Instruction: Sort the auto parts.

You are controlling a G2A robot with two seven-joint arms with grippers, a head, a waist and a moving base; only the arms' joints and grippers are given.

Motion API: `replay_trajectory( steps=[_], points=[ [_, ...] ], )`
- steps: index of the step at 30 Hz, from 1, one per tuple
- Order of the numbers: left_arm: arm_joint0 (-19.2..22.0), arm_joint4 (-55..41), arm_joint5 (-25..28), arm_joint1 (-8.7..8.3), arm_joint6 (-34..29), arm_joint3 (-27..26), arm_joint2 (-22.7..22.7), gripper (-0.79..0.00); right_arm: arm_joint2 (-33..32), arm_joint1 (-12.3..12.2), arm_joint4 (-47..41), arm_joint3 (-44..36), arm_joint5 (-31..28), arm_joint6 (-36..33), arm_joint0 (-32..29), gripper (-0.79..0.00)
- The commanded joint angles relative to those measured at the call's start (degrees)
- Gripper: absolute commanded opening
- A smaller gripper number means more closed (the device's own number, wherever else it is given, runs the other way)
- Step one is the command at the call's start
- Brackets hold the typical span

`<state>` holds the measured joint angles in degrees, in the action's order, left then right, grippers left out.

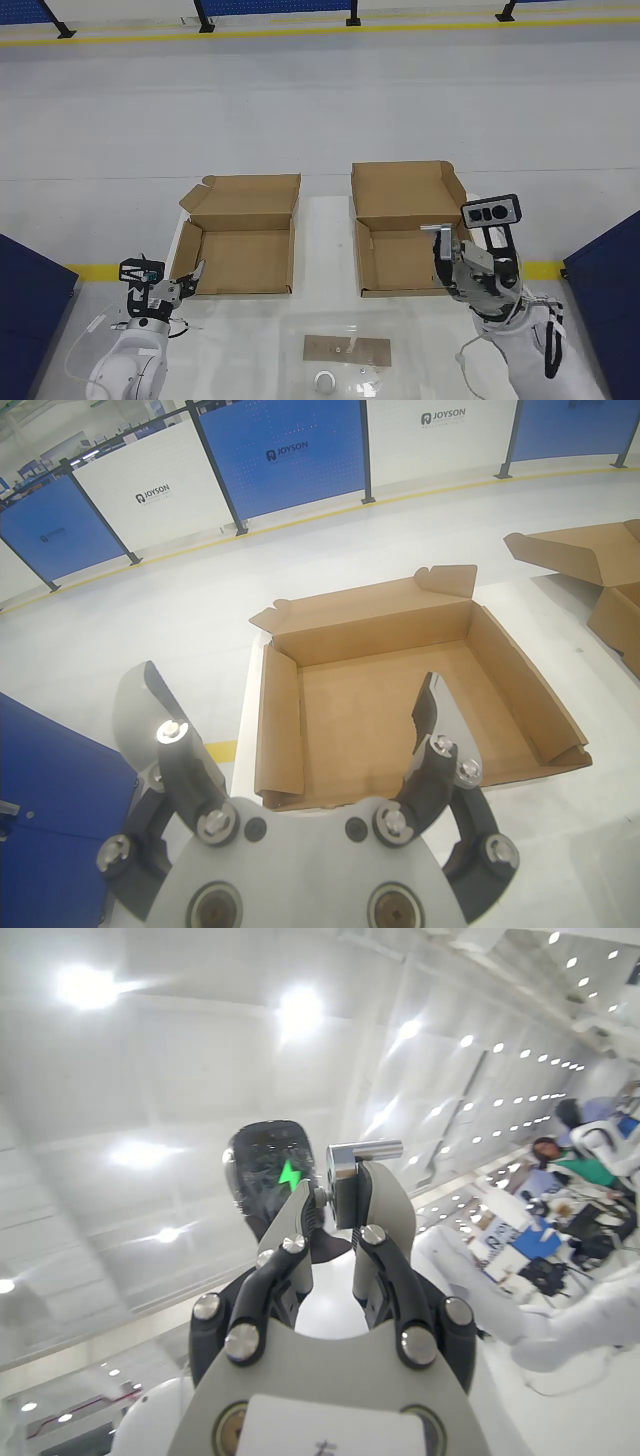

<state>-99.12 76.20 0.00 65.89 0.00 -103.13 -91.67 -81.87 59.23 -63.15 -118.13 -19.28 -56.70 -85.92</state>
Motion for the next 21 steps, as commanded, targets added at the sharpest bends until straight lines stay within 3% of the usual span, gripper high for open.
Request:
replay_trajectory(
  steps=[1,7,16,21],
  points=[
    [0.0,0.0,0.0,0.00,0.0,0.0,0.0,0.000,-2.8,-0.3,6.1,0.5,0.8,-0.8,-0.4,-0.785],
    [0.0,0.0,0.0,0.00,0.0,0.0,0.0,0.000,-11.6,-1.6,23.8,0.3,1.8,-4.6,-1.7,-0.785],
    [0.0,0.0,0.0,0.00,0.0,0.0,0.0,0.000,-11.5,-1.6,24.2,0.2,2.0,-4.3,-1.7,-0.785],
    [0.0,0.0,0.0,0.00,0.0,0.0,0.0,0.000,-13.6,-2.4,39.9,-0.5,6.4,-6.3,0.7,-0.785]
  ],
)
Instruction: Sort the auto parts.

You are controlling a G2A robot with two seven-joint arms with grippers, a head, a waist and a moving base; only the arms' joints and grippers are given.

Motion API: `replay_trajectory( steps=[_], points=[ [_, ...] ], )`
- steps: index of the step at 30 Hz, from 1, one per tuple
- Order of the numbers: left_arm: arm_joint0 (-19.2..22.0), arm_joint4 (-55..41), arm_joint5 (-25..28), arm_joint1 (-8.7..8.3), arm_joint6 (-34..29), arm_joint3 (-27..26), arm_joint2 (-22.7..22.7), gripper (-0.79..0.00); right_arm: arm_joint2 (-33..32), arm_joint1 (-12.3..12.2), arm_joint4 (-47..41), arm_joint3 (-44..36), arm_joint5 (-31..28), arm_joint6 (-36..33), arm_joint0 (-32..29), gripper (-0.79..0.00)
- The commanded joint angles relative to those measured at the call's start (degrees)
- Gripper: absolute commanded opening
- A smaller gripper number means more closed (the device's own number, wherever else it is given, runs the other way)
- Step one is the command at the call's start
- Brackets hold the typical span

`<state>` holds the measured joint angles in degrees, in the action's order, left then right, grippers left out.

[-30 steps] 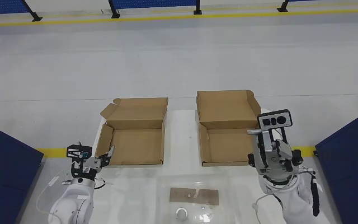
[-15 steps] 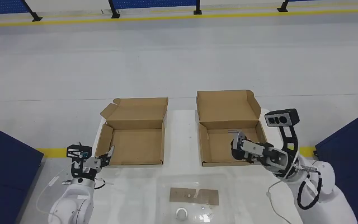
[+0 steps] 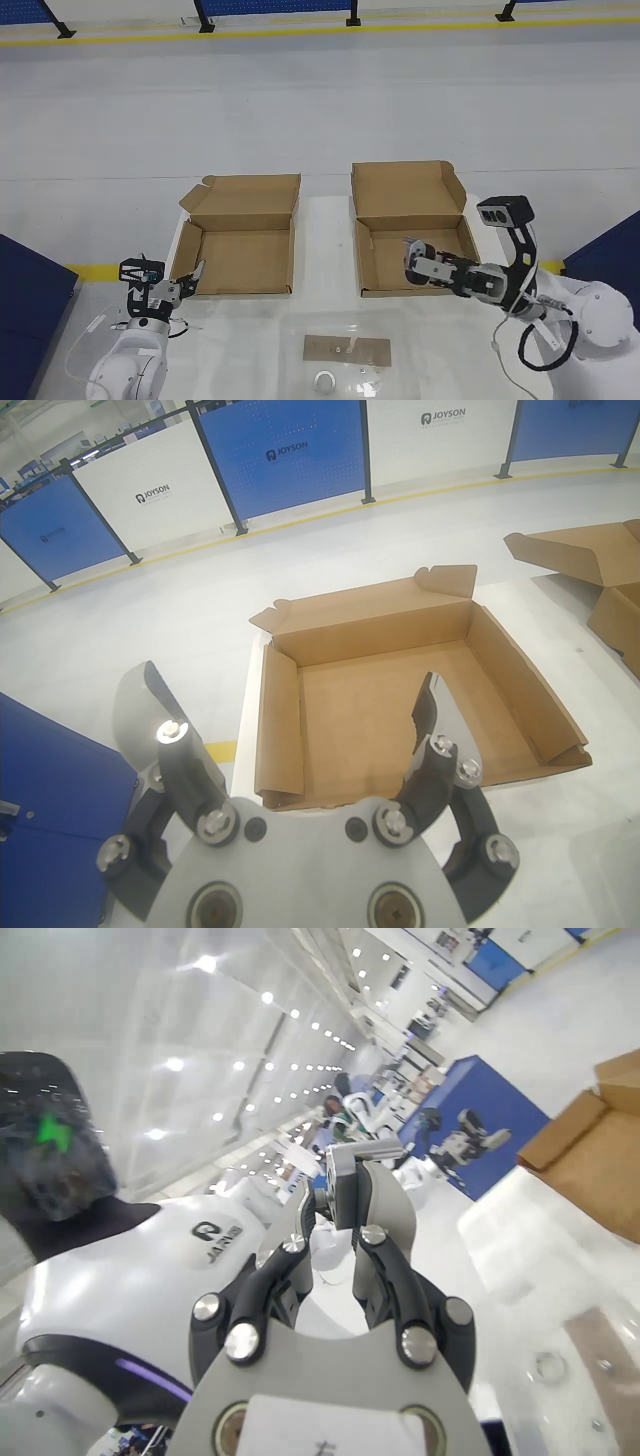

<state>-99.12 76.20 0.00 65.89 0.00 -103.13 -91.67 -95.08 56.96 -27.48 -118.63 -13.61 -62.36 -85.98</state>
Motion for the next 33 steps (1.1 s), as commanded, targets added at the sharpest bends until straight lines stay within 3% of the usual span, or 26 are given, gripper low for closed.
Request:
replay_trajectory(
  steps=[1,8,16,28,33],
  points=[
    [0.0,0.0,0.0,0.00,0.0,0.0,0.0,0.000,-0.5,-0.4,7.3,-0.2,1.2,-1.6,1.8,-0.785],
    [0.0,0.0,0.0,0.00,0.0,0.0,0.0,0.000,0.9,-1.6,26.2,3.2,1.6,-5.7,11.0,-0.785],
    [0.0,0.0,0.0,0.00,0.0,0.0,0.0,0.000,9.4,-2.0,41.9,11.4,-1.5,-7.1,22.4,-0.785],
    [0.0,0.0,0.0,0.00,0.0,0.0,0.0,0.000,10.0,-2.0,42.7,11.8,-1.8,-6.3,22.9,-0.785],
    [0.0,0.0,0.0,0.00,0.0,0.0,0.0,0.000,13.6,-2.4,59.5,11.5,3.6,-7.8,23.5,-0.785]
  ],
)
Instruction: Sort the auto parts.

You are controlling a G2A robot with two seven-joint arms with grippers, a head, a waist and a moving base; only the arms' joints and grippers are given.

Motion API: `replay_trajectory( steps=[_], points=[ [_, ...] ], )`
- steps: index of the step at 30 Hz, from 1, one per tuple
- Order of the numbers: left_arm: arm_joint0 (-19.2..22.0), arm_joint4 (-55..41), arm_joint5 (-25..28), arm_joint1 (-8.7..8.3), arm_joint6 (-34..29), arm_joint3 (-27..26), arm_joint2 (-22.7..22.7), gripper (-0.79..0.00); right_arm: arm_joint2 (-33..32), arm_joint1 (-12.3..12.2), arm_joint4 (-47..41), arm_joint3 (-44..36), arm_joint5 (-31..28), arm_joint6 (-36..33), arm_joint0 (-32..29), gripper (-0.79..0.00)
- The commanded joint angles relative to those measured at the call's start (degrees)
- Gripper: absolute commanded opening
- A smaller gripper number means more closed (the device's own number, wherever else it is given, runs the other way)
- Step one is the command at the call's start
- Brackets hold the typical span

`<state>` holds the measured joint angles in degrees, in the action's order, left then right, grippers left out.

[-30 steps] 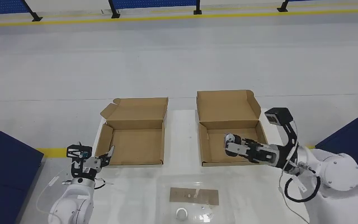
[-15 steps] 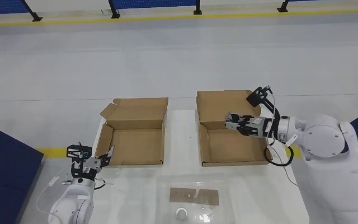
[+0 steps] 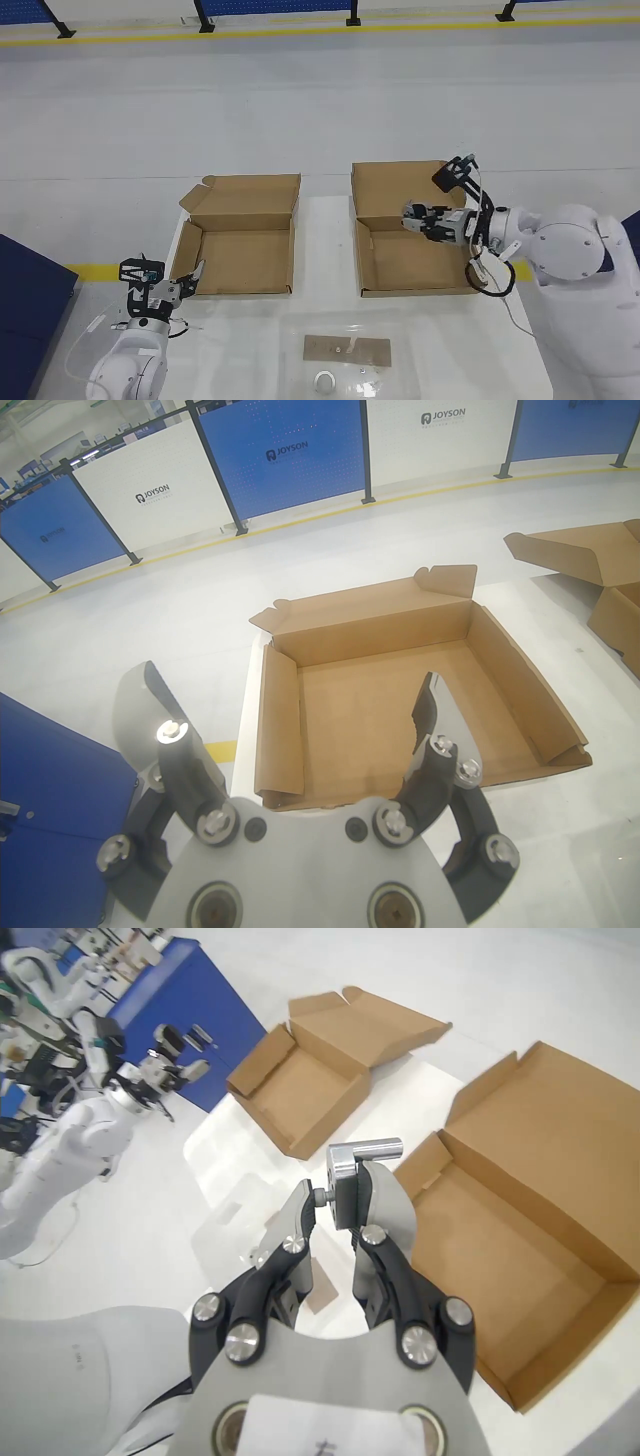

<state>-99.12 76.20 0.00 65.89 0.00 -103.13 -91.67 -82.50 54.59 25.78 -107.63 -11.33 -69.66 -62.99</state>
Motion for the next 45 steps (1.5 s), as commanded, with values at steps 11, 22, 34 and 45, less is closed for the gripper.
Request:
replay_trajectory(
  steps=[11,22,34,45],
  points=[
    [0.0,0.0,0.0,0.00,0.0,0.0,0.0,0.000,15.3,1.7,23.8,14.9,12.4,-1.1,7.1,-0.785],
    [0.0,0.0,0.0,0.00,0.0,0.0,0.0,0.000,17.0,2.1,23.9,17.5,13.2,-1.2,8.0,-0.785],
    [0.0,0.0,0.0,0.00,0.0,0.0,0.0,0.000,25.2,4.7,33.8,25.8,26.7,1.6,11.0,-0.785],
    [0.0,0.0,0.0,0.00,0.0,0.0,0.0,0.000,30.0,7.5,36.2,36.9,31.1,2.5,15.2,-0.785]
  ],
)
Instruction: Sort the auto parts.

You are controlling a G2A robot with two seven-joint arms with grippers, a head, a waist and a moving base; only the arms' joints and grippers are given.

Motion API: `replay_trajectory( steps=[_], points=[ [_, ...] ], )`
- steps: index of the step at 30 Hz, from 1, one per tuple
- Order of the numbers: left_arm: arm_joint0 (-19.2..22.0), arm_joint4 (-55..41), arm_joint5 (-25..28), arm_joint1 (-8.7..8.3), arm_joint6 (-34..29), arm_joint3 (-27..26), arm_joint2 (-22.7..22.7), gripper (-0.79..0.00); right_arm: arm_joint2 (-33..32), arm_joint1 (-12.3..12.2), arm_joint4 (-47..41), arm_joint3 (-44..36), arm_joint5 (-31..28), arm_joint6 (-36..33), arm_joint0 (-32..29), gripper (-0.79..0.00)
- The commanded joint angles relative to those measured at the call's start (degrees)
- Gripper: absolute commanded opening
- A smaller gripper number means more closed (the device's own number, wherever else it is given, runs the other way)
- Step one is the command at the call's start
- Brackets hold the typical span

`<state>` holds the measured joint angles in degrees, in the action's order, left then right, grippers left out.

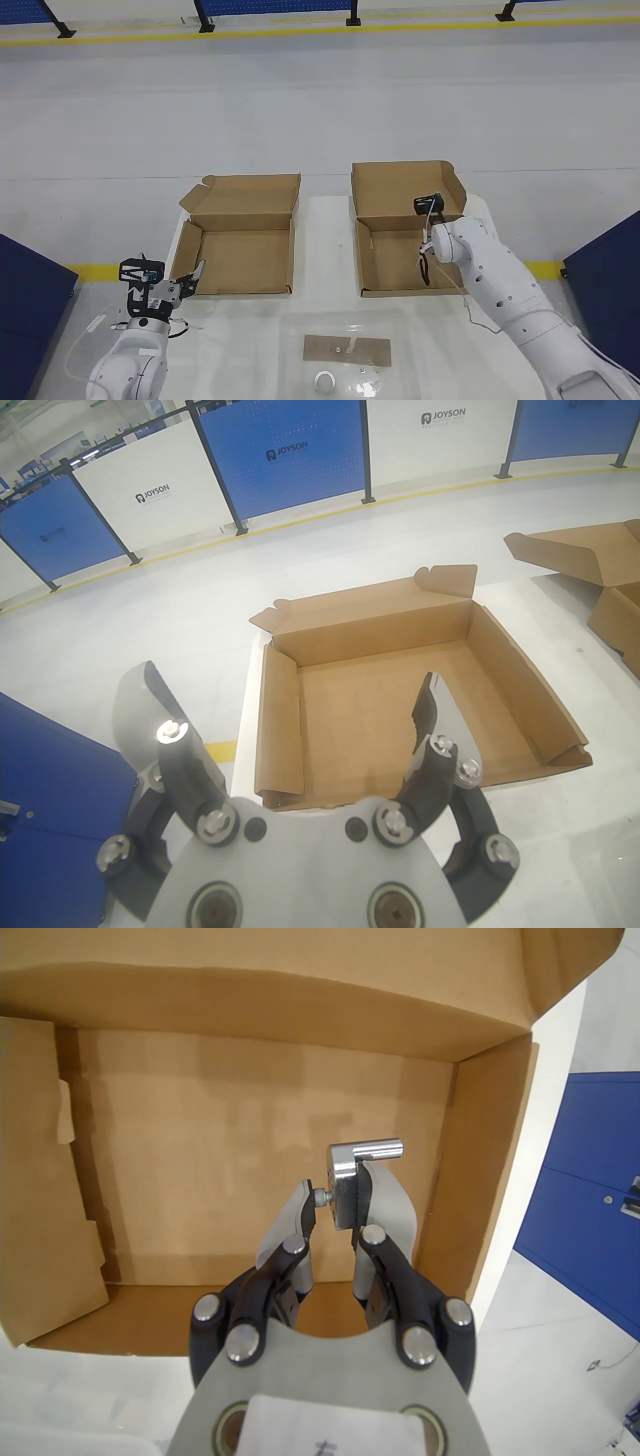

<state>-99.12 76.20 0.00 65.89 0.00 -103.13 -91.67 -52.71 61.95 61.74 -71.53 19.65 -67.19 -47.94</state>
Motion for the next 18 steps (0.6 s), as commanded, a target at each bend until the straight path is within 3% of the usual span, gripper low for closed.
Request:
replay_trajectory(
  steps=[1,18],
  points=[
    [0.0,0.0,0.0,0.00,0.0,0.0,0.0,0.000,0.6,0.4,0.4,1.6,0.4,0.1,0.4,-0.785],
    [0.0,0.0,0.0,0.00,0.0,0.0,0.0,0.000,1.0,2.3,3.0,8.9,3.1,-0.4,1.8,-0.785]
  ],
)
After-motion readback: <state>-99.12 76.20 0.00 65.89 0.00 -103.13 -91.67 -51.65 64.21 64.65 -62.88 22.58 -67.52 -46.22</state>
